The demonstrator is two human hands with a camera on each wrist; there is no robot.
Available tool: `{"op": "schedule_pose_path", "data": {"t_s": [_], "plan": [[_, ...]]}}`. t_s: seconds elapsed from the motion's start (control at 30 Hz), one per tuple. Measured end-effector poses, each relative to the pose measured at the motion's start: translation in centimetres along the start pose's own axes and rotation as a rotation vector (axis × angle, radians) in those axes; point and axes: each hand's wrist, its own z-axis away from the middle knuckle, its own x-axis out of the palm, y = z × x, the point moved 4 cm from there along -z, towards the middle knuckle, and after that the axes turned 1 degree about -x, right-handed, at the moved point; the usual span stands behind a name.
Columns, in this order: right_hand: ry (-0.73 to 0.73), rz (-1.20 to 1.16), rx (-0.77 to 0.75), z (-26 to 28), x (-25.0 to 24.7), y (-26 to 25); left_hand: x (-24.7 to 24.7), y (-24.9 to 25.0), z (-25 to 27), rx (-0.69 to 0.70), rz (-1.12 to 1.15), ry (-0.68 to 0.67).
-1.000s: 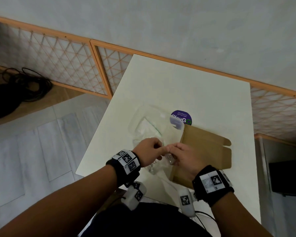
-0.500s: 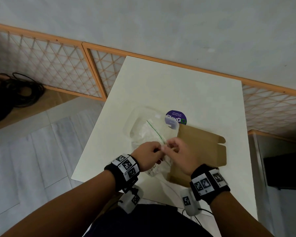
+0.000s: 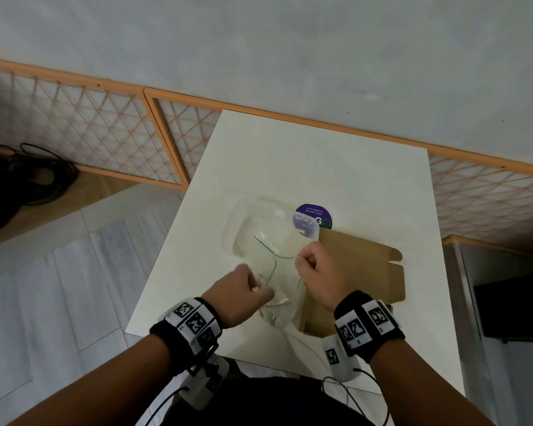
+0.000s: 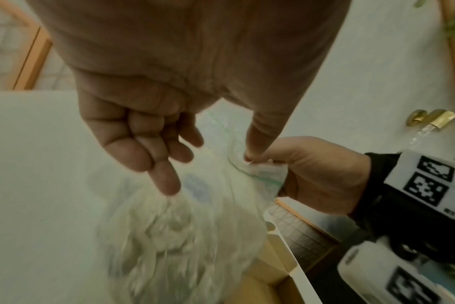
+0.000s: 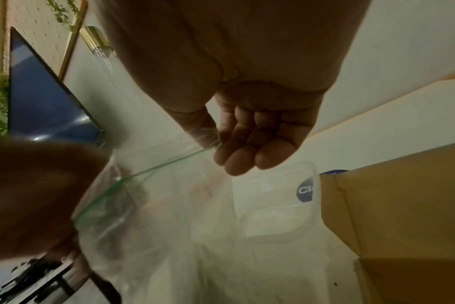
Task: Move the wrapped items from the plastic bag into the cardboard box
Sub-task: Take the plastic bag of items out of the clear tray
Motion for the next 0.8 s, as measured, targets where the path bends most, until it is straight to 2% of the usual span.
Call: {"op": "schedule_pose_path", "data": {"t_s": [0.07,0.13,0.27,0.33,0.47,0.53,0.63,0.7,0.8], "plan": [[-0.016,0.023,-0.035,0.5,0.3,-0.1,-1.5,1.3,0.3,0.011,-0.020,0.193],[-0.051,0.004,-0.075,1.0,0.6,-0.6,-2.4,2.4,-0.2,0.049,-0.041,0.274],[-0.123,0.029,-0.143,2.1,1.0,-1.2,-2.3,3.0,-2.4,0.102,-0.127,0.209],[-0.124,0.073,-0.145,2.2,0.8,-0.4,-2.6,2.7,-2.8,0.103,-0.115,0.226],[-0.010,0.128,-0.057,1.6,-1.3,1.7,-4.9,-0.3,-2.6,-0.017,-0.092,0.258],[0.016,0.139,0.002,1.0,-2.4,2.1,-5.2,-1.7,-2.0,-0.065,-0.040,0.179],[0.015,0.136,0.022,0.5,-2.4,1.4,-4.0,-2.6,-0.4,-0.061,-0.150,0.039],[0.011,0.048,0.025,0.5,-1.9,0.2,-3.8,-2.6,0.6,-0.016,-0.190,0.080],[-0.047,-0.093,0.006,1.1,-0.8,-1.3,-4.4,-1.2,0.8,0.119,-0.113,0.212]]}}
